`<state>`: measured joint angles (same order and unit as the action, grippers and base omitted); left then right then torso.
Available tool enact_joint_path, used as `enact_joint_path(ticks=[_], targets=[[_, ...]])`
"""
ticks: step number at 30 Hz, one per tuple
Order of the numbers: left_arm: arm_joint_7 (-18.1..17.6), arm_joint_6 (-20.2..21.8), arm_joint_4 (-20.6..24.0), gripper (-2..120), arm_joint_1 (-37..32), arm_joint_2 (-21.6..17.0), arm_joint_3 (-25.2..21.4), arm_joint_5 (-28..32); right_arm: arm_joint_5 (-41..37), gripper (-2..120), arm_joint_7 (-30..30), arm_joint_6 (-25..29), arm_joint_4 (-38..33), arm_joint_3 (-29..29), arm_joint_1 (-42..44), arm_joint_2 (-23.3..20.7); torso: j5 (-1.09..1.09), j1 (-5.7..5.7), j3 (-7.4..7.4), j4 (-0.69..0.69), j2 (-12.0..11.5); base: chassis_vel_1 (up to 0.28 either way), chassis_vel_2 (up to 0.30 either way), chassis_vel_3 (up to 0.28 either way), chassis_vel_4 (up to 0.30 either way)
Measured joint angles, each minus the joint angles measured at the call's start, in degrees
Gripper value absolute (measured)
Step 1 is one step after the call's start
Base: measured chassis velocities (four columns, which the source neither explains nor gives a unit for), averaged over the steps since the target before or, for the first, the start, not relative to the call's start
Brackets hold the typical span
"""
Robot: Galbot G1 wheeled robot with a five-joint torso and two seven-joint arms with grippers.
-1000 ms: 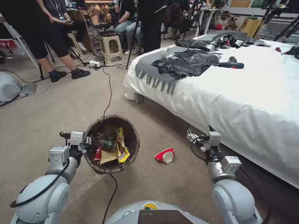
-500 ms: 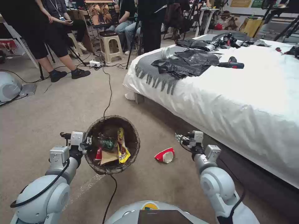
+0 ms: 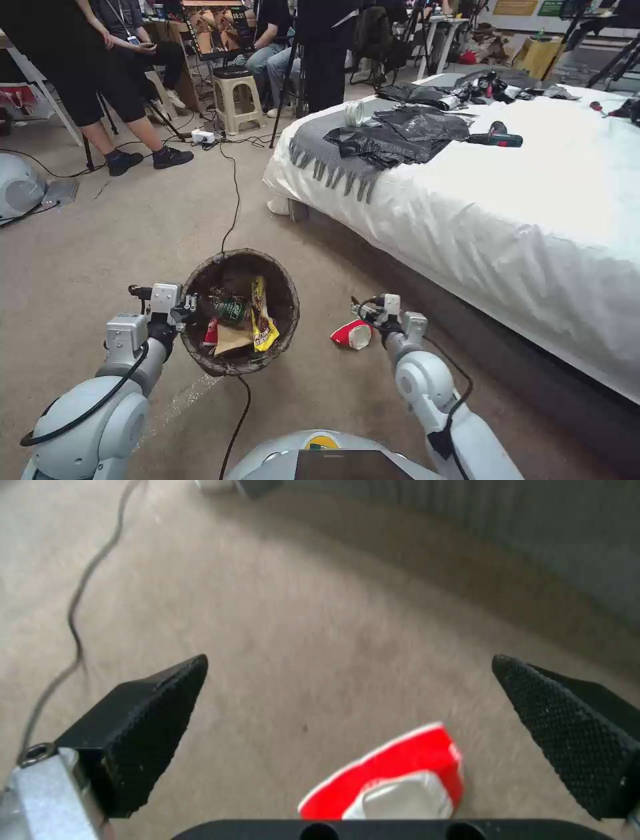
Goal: Pick up the trash bin, then pick up the garbage from the floor and place it into the trash bin.
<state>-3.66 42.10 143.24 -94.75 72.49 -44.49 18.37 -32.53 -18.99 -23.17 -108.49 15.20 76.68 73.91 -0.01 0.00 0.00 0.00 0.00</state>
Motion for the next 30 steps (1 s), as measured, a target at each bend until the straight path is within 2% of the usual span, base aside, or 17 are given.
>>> enact_joint_path(ticks=[17, 30], targets=[[-0.1, 0.0, 0.0, 2, 0.1, 0.5, 0.2, -0.3, -0.3, 100, -1.0, 1.0, 20.3, -2.6, -11.3, 2.8, 0.00, 0.00, 0.00, 0.00, 0.0, 0.000, 0.000, 0.000, 0.000], [-0.1, 0.0, 0.0, 2, 0.4, 0.4, 0.3, -0.4, 0.0, 100, -1.4, 1.4, 27.0, -2.2, -13.2, 4.6, 0.00, 0.00, 0.00, 0.00, 0.0, 0.000, 0.000, 0.000, 0.000]])
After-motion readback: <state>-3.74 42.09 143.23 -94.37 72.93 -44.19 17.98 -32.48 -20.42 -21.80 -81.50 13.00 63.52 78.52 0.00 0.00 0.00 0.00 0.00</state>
